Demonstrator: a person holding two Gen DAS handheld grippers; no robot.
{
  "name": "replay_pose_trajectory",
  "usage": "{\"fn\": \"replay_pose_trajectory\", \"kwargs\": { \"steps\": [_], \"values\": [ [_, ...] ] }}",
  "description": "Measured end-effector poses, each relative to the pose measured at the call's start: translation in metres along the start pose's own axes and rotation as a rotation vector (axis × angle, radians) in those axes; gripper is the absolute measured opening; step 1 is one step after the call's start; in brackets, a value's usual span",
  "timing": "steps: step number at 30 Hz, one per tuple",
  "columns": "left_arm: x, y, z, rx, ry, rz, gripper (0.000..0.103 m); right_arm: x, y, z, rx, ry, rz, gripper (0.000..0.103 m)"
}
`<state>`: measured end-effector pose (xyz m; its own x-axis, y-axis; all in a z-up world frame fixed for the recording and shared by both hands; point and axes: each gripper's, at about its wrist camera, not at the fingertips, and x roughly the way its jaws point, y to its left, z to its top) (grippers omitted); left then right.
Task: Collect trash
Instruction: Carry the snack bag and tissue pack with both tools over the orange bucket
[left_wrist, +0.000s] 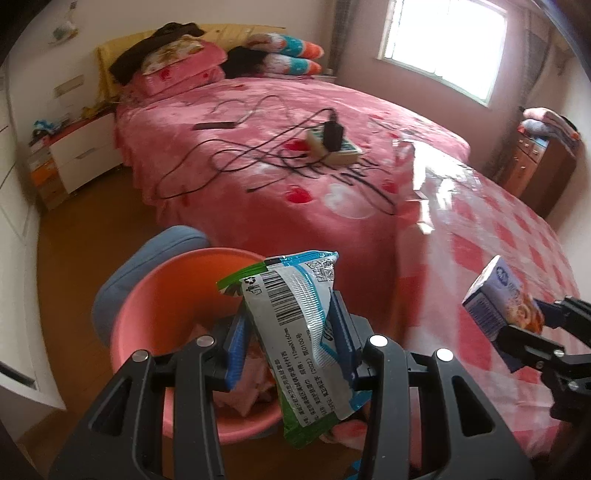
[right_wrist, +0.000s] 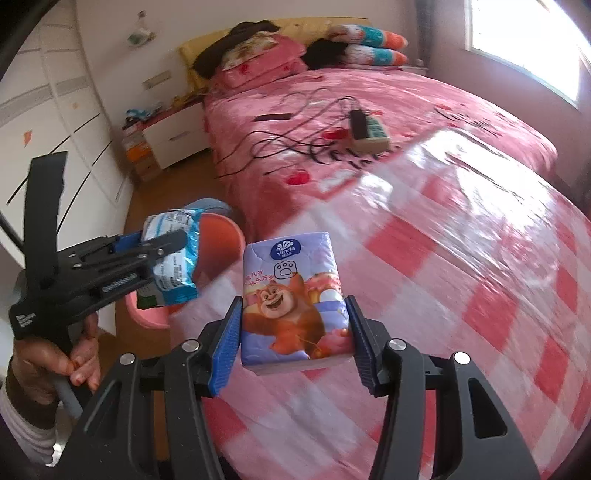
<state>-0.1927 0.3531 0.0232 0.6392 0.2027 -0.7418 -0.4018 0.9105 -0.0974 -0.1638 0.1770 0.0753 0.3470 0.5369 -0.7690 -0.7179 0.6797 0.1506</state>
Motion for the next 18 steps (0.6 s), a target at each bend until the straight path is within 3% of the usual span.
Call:
{"fn": "replay_pose_trajectory", "kwargs": {
  "steps": [18],
  "values": [
    [0.034, 0.066, -0.017, -0.085, 0.069, 0.13, 0.042, 0.067, 0.082, 0.036, -0.167, 0.067, 0.119, 0.055]
  ]
}}
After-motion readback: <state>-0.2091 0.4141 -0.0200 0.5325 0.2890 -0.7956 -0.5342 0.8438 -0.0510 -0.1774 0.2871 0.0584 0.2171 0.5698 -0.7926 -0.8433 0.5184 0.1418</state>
